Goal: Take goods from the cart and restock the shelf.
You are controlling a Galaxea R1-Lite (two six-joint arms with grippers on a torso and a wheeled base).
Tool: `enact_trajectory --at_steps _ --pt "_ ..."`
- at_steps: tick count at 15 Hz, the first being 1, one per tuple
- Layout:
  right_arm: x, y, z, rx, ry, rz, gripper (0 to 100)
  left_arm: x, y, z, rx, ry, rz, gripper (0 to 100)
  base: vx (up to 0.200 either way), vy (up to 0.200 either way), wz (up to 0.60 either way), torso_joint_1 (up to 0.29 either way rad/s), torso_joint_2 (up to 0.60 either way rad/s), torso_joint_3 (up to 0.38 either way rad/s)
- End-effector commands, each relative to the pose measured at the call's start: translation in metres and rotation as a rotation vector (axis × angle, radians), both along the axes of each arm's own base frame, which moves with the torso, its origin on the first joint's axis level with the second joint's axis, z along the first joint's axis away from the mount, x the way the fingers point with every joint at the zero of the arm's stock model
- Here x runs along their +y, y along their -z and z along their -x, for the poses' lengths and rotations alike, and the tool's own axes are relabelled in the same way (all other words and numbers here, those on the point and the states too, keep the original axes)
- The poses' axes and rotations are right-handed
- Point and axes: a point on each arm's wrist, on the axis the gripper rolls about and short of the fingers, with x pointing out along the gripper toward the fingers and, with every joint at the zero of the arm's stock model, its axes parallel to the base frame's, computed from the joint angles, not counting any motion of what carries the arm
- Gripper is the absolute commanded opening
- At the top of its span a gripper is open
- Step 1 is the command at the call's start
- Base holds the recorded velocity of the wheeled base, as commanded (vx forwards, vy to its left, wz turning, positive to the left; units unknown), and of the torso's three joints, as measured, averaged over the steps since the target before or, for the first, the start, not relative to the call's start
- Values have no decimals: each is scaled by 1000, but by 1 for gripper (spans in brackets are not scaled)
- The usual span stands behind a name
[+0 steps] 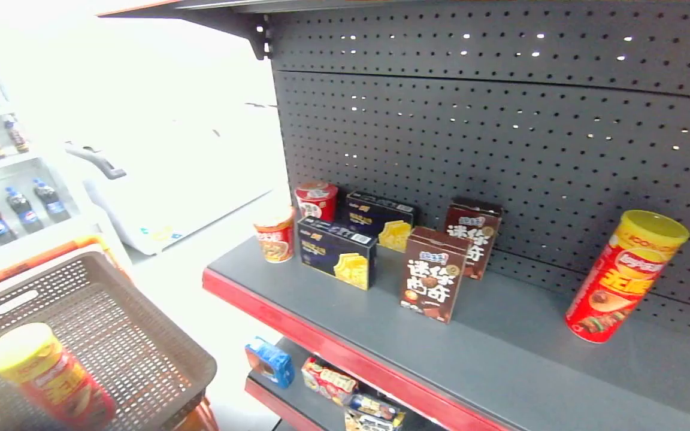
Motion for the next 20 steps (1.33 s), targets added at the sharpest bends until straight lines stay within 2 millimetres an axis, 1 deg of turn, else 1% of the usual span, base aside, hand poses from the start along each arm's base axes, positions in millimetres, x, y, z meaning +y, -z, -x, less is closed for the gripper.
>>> enact_trajectory --at_steps 1,7,8,9,10,11,12,13,14,16,17,18,19,20 --pt "0 0 0 0 0 0 100 0 0 0 0 1 2 100 0 0 600 2 -2 7" --pt "0 0 0 -1 3 -4 100 0 0 0 0 -4 3 100 0 0 600 3 4 4" --pt "0 0 0 -1 1 -3 100 0 -13 4 -44 5 -3 100 0 0 0 0 0 0" --pt "0 0 0 -1 1 -3 100 0 -32 8 -80 14 -11 100 0 0 0 0 0 0" --pt "0 0 0 -1 1 -3 100 0 -68 2 4 10 -17 100 0 0 0 0 0 0" --pt "0 0 0 -1 1 -3 100 0 -93 -5 45 -9 -25 100 0 0 0 0 0 0" --pt "0 0 0 -1 1 -3 100 1 -105 -15 99 -24 -32 100 0 0 0 0 0 0" --pt "0 0 0 -1 1 -3 100 1 -113 -27 164 -35 -37 100 0 0 0 0 0 0" --pt "0 0 0 -1 1 -3 100 2 -125 -56 269 -69 -43 100 0 0 0 0 0 0" --pt "0 0 0 0 1 -3 100 2 -136 -92 371 -57 -43 100 0 0 0 0 0 0" --pt "0 0 0 -1 1 -3 100 7 -138 -115 433 -44 -13 100 0 0 0 0 0 0" --pt "0 0 0 0 1 -3 100 15 -140 -131 450 6 3 100 0 0 0 0 0 0" --pt "0 0 0 0 1 -3 100 28 -135 -152 482 77 -29 100 0 0 0 0 0 0" --pt "0 0 0 -1 1 -3 100 40 -124 -169 494 182 -73 100 0 0 0 0 0 0"
